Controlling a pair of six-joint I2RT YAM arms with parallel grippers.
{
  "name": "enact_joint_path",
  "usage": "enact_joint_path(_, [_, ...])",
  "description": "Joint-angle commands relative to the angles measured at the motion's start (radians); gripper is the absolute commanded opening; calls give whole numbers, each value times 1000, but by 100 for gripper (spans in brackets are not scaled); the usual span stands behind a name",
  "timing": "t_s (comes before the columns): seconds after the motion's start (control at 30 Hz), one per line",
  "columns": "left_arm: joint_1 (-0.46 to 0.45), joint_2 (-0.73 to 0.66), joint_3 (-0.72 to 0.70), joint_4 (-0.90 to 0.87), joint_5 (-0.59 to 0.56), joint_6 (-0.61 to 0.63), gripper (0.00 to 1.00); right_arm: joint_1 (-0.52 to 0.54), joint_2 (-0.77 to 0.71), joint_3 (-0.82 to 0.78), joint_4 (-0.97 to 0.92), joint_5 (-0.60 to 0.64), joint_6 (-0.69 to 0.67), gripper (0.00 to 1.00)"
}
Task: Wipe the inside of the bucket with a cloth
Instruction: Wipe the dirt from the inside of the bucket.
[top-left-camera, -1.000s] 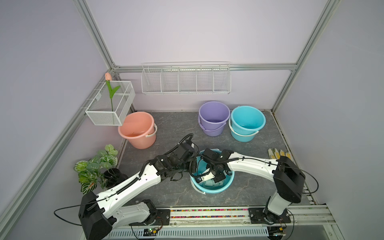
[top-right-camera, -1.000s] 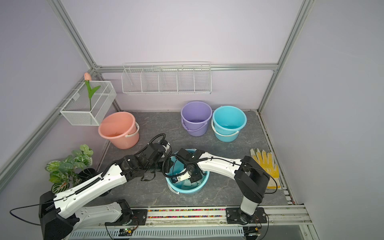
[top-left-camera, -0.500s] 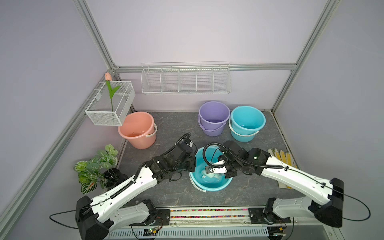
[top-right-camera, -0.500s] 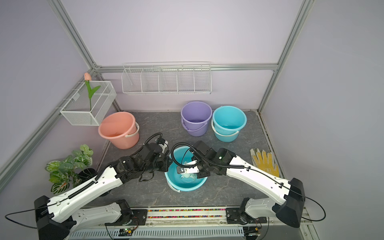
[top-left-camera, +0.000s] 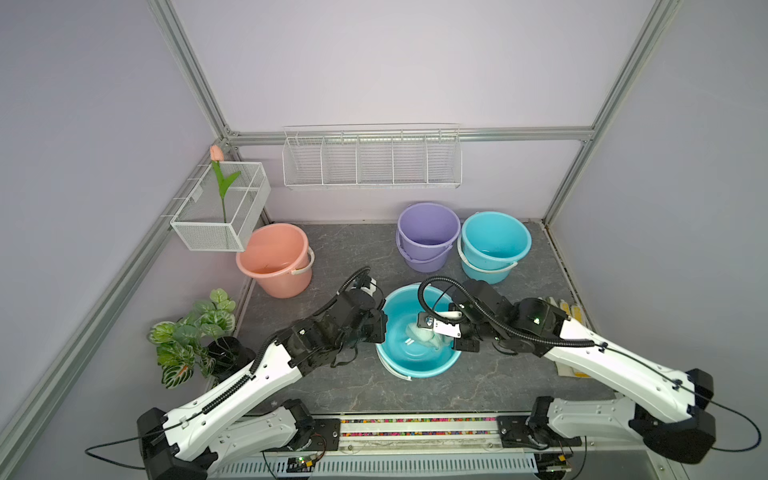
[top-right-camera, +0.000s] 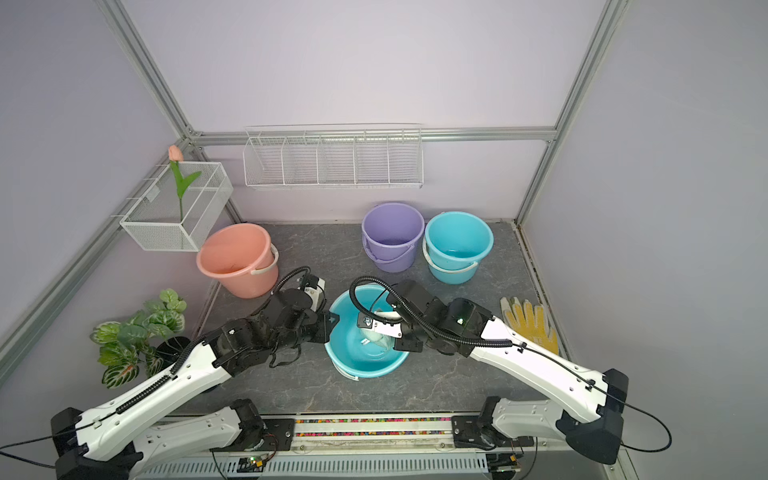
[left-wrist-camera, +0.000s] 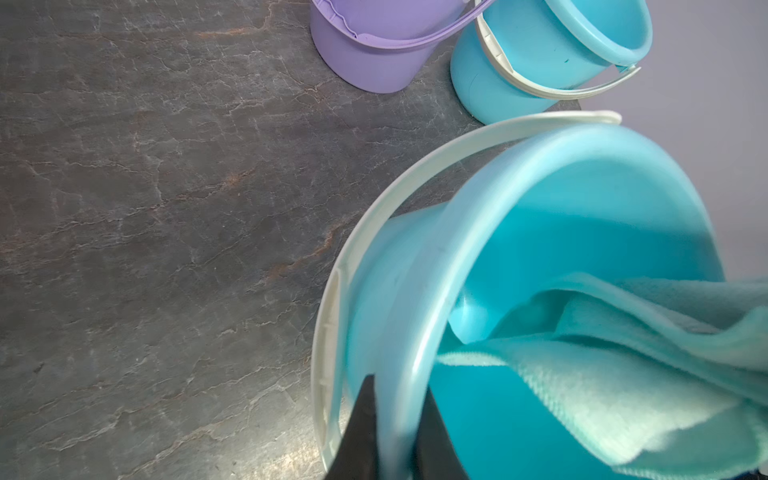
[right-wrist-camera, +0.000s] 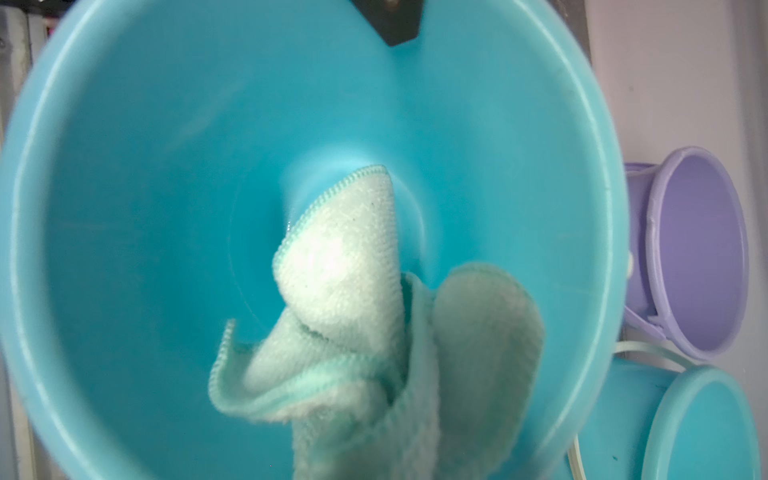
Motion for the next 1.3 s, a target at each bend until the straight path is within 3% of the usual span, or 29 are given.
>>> enact_joint_path(0.0, [-2, 6, 1, 54, 27, -1, 0, 12, -18, 41, -66, 126, 237, 7])
enact_joint_path(0.2, [-2, 100, 63, -16, 92, 45, 0, 25, -2, 120, -188, 185, 552, 7])
enact_joint_path(0.33, [-2, 122, 67, -17, 111, 45, 0, 29, 22, 212, -318, 137, 753, 7])
enact_joint_path(0.43, [-2, 118, 62, -15, 110, 40, 0, 29, 59, 290, -414, 55, 822, 7])
enact_joint_path(0.8, [-2, 85, 43, -30, 71, 48, 0, 29, 277, 378, -527, -195, 908, 7])
enact_joint_path(1.03, [-2, 70, 34, -15, 61, 33, 0, 29, 419, 379, -479, -215, 903, 7])
enact_joint_path(1.27, [-2, 48, 24, -15, 44, 21, 0, 29, 487, 273, -367, -247, 914, 7])
